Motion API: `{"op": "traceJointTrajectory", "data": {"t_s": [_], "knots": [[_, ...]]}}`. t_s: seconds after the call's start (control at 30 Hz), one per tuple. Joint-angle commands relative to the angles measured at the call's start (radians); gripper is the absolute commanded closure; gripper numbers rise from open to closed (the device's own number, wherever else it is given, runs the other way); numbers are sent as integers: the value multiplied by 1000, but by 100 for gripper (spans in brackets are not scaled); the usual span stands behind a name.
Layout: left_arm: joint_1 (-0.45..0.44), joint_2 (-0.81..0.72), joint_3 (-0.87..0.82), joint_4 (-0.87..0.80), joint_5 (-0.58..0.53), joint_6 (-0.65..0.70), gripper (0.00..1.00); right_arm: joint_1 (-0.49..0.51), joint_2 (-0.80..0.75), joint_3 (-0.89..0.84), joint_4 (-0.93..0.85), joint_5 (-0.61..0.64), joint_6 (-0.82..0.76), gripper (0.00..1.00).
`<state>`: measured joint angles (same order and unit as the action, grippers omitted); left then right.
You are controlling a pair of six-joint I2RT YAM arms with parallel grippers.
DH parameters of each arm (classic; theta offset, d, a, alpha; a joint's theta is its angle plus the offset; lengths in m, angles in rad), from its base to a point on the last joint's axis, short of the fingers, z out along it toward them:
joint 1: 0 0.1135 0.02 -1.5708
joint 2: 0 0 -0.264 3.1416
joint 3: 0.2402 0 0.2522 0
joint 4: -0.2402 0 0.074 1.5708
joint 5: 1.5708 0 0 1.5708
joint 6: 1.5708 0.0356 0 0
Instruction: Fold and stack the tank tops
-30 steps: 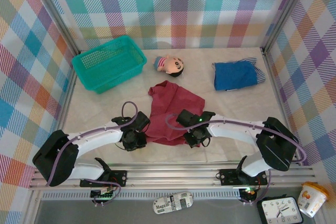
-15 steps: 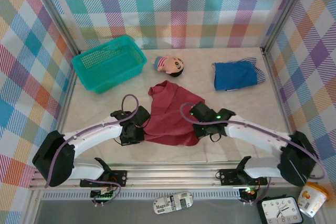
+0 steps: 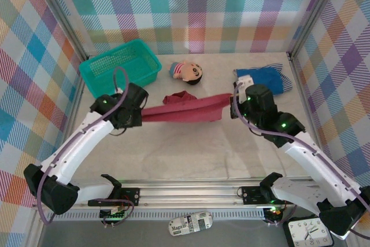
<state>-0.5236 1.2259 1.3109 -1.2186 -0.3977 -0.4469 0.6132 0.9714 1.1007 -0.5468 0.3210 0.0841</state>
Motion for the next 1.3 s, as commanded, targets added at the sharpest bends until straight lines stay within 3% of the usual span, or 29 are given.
{"op": "traceJointTrajectory", "data": {"t_s": [0.0,0.37,0.47,0.63,0.77,0.87,0.97,1.13,1.27], "knots": [[43,26,170,-121,-162,153,100,-13,-6,99,114,-19,-137,100],[60,149,926,-82,-265,495,100,-19,31,416,310,-303,-345,100],[68,191,1036,-27,-316,577,100,-21,102,534,258,-269,-396,100],[107,305,1067,79,-260,633,100,-113,208,622,236,-252,-420,100],[153,448,1120,130,-116,647,100,-235,247,634,249,-323,-362,100],[151,586,1276,79,10,655,100,-292,254,641,231,-357,-321,100],[139,650,1374,80,67,662,100,-304,223,648,212,-389,-324,100],[128,639,1372,62,176,669,100,-286,125,632,139,-631,-314,100],[122,582,1213,36,217,700,100,-213,-3,478,88,-725,-320,100]]}}
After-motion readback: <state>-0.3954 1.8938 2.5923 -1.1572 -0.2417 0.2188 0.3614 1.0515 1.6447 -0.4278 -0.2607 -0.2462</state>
